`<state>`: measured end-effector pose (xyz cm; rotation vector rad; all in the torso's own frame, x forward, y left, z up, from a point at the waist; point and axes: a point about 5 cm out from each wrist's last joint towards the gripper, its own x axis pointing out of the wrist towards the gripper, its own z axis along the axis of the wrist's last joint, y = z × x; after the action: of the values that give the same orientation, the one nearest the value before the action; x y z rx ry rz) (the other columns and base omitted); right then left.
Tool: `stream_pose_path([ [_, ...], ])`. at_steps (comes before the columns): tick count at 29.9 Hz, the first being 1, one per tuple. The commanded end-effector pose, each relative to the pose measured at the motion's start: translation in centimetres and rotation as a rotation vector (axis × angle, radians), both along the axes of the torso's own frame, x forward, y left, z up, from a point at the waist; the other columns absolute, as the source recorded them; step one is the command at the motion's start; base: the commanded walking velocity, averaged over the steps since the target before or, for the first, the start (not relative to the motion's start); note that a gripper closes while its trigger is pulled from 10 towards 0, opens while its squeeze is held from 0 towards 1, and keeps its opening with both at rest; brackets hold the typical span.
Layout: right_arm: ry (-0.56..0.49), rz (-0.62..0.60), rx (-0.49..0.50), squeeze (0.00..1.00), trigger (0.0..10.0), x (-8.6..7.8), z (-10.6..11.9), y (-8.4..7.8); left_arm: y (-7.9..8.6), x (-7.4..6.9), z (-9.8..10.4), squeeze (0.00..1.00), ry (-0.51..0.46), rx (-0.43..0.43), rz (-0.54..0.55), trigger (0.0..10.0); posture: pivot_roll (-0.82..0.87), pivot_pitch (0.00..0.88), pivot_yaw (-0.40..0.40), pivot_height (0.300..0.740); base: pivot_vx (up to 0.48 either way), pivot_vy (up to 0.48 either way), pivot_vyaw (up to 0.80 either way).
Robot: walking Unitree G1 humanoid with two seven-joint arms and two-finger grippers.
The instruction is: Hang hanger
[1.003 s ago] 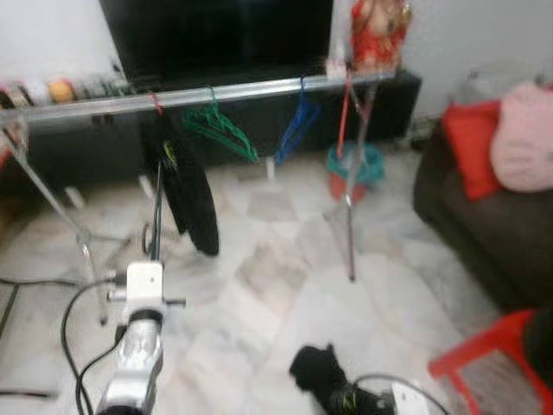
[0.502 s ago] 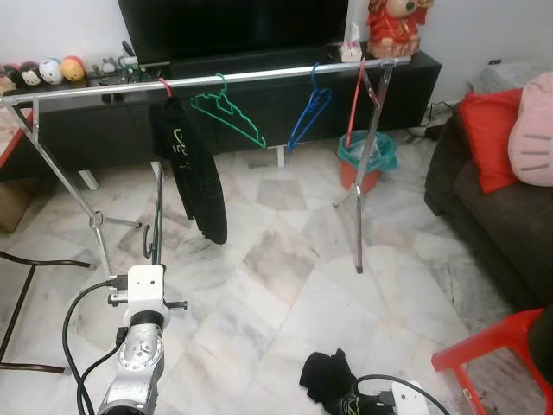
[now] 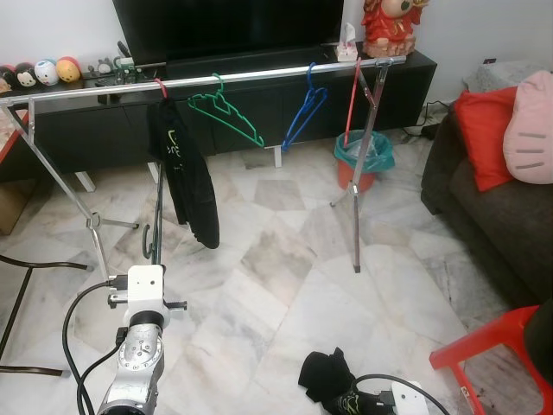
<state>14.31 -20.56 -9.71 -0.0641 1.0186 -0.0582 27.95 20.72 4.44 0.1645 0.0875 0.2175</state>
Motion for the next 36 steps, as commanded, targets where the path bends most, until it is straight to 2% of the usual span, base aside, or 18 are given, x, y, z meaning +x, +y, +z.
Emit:
stream_pose_path([
  [1,-0.021,0.003,0.005,0.0,10.0,0.45,0.16,0.22,0.47,0.12,0.49,0.0,-0.018,-0.002,0.022,10.0,-0.05,0.0,0.021,0.74,0.0,0.296,0.0],
  [12,-0.023,0.001,0.006,0.0,10.0,0.51,0.18,0.22,0.33,0.16,0.53,0.0,-0.02,-0.001,0.018,10.0,-0.05,0.0,0.021,0.74,0.0,0.253,0.0],
  [14,-0.024,0.002,0.006,0.0,10.0,0.52,0.18,0.23,0.35,0.14,0.53,0.0,-0.02,0.0,0.019,10.0,-0.05,0.0,0.021,0.74,0.0,-0.319,0.0],
  [36,-0.024,0.003,0.011,0.0,10.0,0.51,0.15,0.39,0.31,0.21,0.67,0.0,-0.023,0.005,0.015,10.0,-0.05,0.0,0.027,0.74,0.0,0.318,0.0],
])
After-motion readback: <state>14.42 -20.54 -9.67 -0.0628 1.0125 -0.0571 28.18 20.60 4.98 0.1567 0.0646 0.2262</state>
